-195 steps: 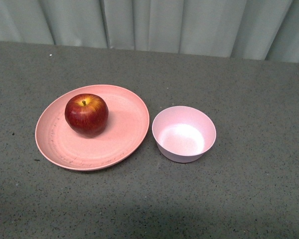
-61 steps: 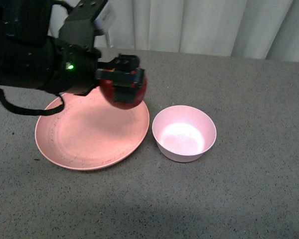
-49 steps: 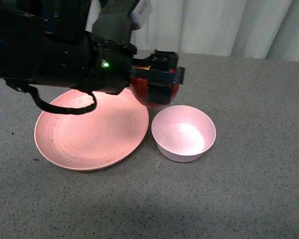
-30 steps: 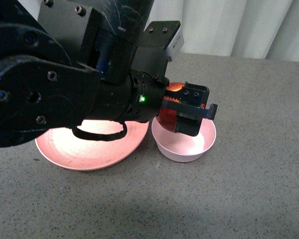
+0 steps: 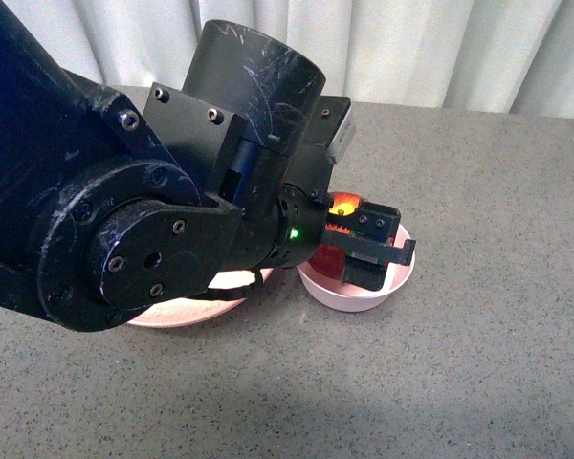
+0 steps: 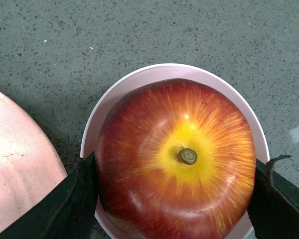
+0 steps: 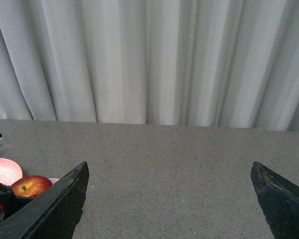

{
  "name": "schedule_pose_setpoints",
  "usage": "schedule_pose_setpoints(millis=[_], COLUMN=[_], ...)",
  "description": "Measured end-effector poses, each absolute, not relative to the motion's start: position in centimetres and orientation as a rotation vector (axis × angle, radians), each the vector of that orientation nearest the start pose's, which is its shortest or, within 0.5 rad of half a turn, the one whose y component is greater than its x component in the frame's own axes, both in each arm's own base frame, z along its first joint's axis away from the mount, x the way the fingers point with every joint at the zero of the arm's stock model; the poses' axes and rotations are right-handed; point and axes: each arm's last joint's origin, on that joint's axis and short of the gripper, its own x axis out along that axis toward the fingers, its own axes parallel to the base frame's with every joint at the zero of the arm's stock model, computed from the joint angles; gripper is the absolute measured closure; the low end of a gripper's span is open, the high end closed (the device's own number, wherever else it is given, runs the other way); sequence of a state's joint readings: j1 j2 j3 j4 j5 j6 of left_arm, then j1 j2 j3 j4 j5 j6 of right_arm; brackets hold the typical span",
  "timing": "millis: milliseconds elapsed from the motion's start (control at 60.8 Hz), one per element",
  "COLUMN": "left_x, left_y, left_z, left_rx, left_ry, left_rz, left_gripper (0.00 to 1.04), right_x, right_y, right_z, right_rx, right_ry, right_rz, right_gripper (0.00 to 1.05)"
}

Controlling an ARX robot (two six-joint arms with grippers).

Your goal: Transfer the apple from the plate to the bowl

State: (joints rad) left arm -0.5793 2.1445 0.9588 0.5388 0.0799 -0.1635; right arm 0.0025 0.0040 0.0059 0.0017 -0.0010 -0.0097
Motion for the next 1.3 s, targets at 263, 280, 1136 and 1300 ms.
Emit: schedule_pose_setpoints(millis=[263,280,1136,1300], left_x=[32.5,32.5,25.6,24.3], left_y=[-21.7,-21.7,-11.9,-10.6], left_z=[5.8,5.8,14.7,15.1], left_rx=[0.016,0.017,-0.087,-0.098], left_ry=[0.688,0.687,0.332,0.315], left_rz=[-0.574,-0.572,-0.248,-0.202], left_gripper=[0.32,0.32,0.07,0.07], right_x=[9.8,9.8,9.8,9.8], right_y=[0.0,0.0,0.0,0.0], right_z=[16.5,16.5,16.5,16.5], right_rx=[-0.010,-0.010,-0.010,-0.010], right_ry=[-0.004,-0.004,-0.004,-0.004], right_rz=[0.004,0.004,0.004,0.003], right_gripper=[0.09,0.09,0.09,0.09])
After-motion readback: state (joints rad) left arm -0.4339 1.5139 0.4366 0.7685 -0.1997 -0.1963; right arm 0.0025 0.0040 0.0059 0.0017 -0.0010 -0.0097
